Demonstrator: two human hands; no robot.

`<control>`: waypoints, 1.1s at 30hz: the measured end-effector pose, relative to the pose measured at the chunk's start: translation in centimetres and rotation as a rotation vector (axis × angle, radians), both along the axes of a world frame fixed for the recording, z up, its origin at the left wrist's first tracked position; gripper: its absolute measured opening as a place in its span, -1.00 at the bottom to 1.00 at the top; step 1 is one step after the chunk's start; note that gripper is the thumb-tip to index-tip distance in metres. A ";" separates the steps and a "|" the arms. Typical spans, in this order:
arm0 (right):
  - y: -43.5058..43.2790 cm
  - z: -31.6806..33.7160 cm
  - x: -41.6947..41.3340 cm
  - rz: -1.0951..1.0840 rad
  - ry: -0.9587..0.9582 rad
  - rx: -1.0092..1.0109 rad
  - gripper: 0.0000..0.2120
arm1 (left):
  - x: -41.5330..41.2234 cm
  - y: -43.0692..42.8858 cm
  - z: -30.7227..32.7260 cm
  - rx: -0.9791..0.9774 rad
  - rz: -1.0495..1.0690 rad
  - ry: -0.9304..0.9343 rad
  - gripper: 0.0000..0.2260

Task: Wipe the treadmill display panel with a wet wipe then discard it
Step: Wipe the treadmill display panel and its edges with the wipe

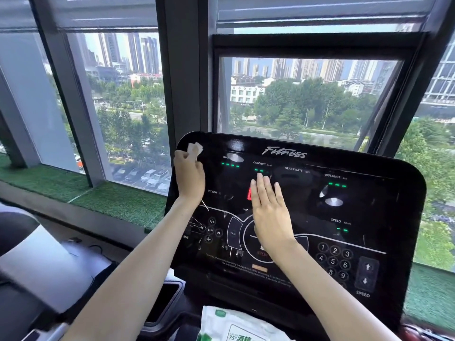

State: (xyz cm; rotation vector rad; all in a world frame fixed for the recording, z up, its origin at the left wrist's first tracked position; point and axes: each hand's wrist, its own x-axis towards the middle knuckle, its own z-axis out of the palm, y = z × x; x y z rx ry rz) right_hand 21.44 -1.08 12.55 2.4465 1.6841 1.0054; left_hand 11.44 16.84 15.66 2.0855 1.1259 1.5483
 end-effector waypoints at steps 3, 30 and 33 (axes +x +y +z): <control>0.3 -0.3 0.1 -0.006 0.035 0.024 -0.17 | 1.0 -2.2 -0.4 0.183 -0.146 0.175 -0.60; -0.3 0.7 -0.5 0.012 0.128 0.014 -0.18 | 1.6 -4.7 0.7 0.150 -0.085 0.189 -0.58; -1.1 1.0 -0.2 0.072 0.143 0.070 -0.18 | 1.8 -5.4 0.3 0.359 -0.267 0.343 -0.60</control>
